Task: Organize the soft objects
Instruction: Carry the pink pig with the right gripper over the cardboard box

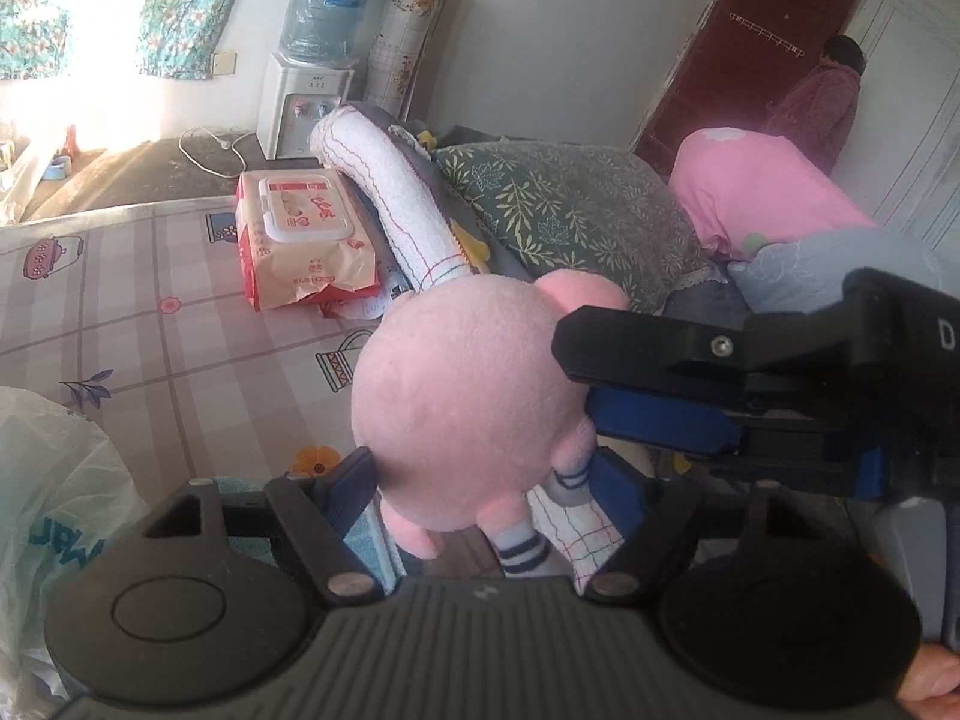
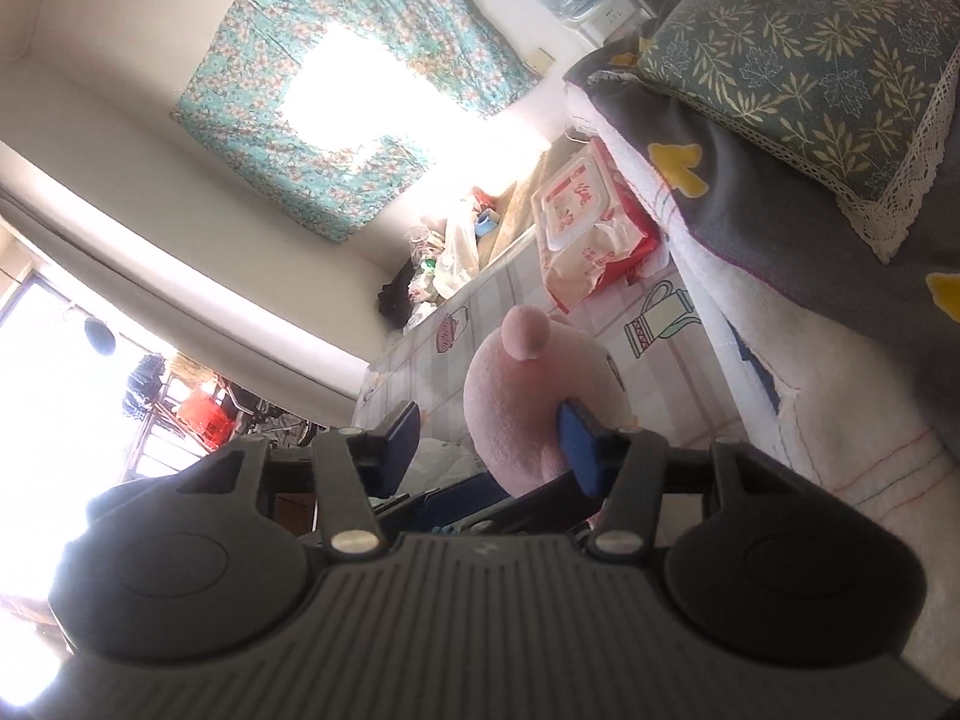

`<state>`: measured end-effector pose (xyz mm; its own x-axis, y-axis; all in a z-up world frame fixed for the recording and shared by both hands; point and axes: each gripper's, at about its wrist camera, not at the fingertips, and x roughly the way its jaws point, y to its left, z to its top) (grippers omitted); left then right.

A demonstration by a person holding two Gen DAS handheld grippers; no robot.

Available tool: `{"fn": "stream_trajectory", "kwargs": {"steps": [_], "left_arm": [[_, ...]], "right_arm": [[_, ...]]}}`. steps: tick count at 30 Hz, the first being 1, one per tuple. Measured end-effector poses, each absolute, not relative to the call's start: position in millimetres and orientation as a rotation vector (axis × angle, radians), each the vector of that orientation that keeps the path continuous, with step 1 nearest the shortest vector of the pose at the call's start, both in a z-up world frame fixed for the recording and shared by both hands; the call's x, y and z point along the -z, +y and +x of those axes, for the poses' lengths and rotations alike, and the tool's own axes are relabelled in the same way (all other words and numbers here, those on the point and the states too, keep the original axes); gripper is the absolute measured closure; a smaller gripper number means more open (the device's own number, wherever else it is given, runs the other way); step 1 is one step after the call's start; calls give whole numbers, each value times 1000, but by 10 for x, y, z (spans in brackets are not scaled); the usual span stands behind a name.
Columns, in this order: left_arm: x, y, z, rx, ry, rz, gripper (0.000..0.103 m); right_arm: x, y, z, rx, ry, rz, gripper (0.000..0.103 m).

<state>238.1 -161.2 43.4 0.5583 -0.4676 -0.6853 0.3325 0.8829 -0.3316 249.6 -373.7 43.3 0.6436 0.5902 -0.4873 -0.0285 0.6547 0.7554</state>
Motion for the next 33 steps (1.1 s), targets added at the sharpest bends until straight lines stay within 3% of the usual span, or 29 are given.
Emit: {"fn": "stream_trajectory", "kwargs": {"steps": [8, 17, 24, 33], "left_arm": [[-938, -942, 1851, 435, 710, -256, 25], [-1142, 188, 1267, 240, 650, -271, 25], [-960, 1120, 1021, 33, 729, -269, 25], [-383, 2002, 1136, -117, 908, -249, 25]], "right_arm": [[-1135, -3154, 2127, -518, 724, 680, 51], [-1450, -1890, 1953, -717, 753, 606, 51], [-1252, -659, 1977, -850, 881, 591, 50], [-569, 629, 2065, -889, 1089, 543, 50]]}}
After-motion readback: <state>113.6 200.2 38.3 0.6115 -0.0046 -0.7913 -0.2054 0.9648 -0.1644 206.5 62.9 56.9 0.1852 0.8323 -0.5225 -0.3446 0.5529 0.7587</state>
